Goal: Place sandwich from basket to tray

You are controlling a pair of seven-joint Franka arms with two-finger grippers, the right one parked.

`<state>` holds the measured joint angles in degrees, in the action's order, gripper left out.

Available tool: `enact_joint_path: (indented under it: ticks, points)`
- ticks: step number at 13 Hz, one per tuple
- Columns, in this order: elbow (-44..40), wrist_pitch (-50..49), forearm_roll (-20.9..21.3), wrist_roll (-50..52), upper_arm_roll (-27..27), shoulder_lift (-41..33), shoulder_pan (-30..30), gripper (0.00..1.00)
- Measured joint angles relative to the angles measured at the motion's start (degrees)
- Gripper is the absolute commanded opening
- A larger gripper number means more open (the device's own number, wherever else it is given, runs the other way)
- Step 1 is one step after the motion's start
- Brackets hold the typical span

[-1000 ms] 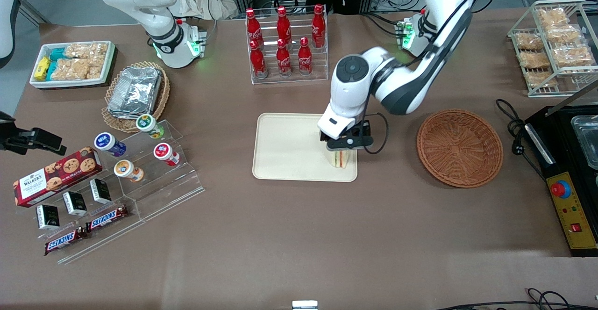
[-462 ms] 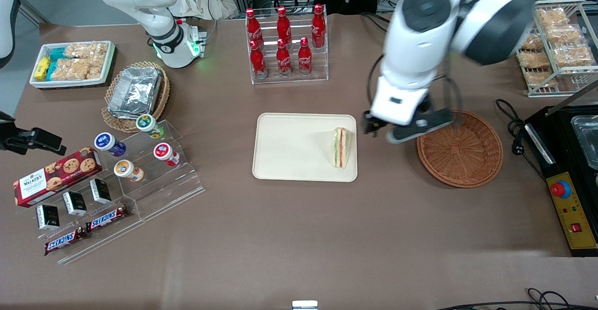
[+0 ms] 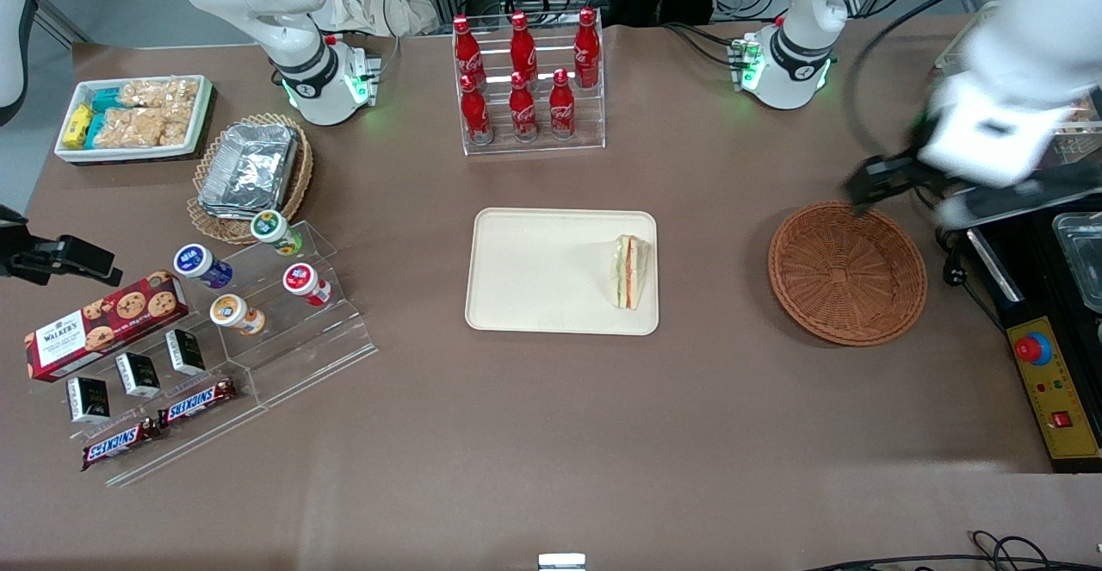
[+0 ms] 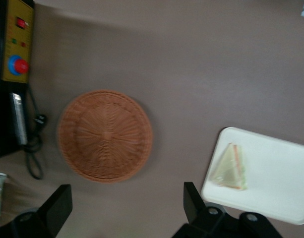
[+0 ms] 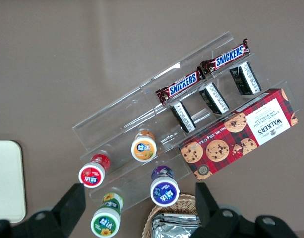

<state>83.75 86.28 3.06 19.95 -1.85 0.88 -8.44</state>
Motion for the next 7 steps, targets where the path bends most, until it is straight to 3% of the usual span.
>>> enact_joint_path:
  ticks: [2, 7]
  points:
    - [4.3, 1.2, -0.3, -7.9, 4.3, -2.9, -0.3, 1.00]
    - [11.4, 4.6, -0.3, -15.2, 6.8, -6.2, 1.0, 1.00]
